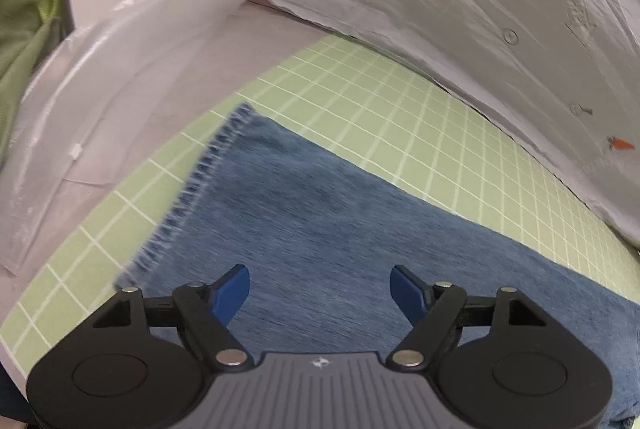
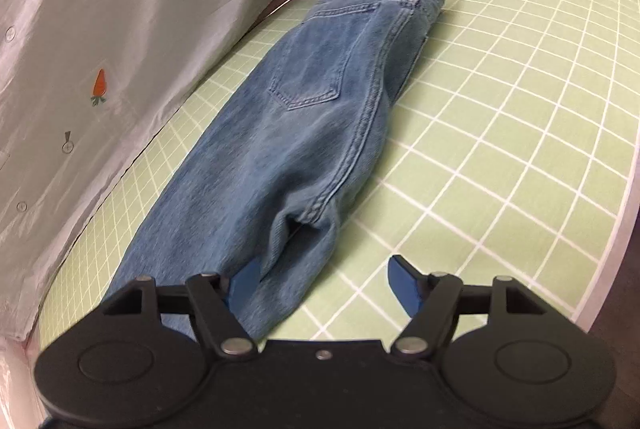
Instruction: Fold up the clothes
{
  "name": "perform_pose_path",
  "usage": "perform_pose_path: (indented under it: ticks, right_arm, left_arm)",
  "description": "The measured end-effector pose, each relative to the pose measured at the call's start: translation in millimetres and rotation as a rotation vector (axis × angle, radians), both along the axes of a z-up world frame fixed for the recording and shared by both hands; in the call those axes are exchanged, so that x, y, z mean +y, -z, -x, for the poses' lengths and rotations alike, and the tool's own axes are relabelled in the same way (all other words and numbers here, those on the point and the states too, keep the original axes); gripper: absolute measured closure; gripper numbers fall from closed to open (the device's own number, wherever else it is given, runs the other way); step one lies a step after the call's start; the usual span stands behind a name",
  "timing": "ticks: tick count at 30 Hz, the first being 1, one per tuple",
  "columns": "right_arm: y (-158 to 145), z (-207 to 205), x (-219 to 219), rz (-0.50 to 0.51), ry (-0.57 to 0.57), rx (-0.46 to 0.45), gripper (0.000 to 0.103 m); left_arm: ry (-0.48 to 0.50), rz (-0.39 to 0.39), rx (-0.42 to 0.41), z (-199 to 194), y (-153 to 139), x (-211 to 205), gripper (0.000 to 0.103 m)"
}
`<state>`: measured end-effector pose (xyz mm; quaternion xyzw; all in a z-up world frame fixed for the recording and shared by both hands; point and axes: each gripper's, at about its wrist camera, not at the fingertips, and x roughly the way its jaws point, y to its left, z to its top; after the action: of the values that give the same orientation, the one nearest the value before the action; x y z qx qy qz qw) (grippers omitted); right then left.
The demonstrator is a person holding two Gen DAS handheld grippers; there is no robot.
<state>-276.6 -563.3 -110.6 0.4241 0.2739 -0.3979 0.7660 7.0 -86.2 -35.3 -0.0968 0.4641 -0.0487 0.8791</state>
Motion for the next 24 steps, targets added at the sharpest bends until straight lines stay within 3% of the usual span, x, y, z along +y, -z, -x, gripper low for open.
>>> perform_pose_path:
  ticks: [5,7,11,14,21,24]
  right_arm:
    - [2.2,13.9,-58.8,-0.013,0.022,-0.01,0.02]
    - [1.4,17.1,-85.9,-0.009,0.034,-0.019,0.015]
    - [3.0,12.7,-145.1,-0.023,0.043,-0.053,0.014]
    - [5.2,2.7,-182.9,-0.014,0.048,-0.058,0.009]
    - [22.4,-31.6,-251.1,0.034,0.021,0.064,0.007]
    - [27.0,-32.2,-266.7,0.024,0.07,0.045,0.008]
  left_arm:
    - [0.112,0.007,0.087,20.3,23.4,-83.5,0.023]
    - [0.125,0.04,0.132,28.7,36.3,-111.9,0.021]
    - [0.149,0.014,0.16,47.7,49.0,-161.2,0.02]
    - [0.125,-0.029,0.153,56.4,54.1,-187.0,0.011]
    - [0.013,-0.13,0.117,59.6,59.1,-214.1,0.003]
    - [-0.014,-0.178,0.131,58.1,61.7,-223.6,0.001]
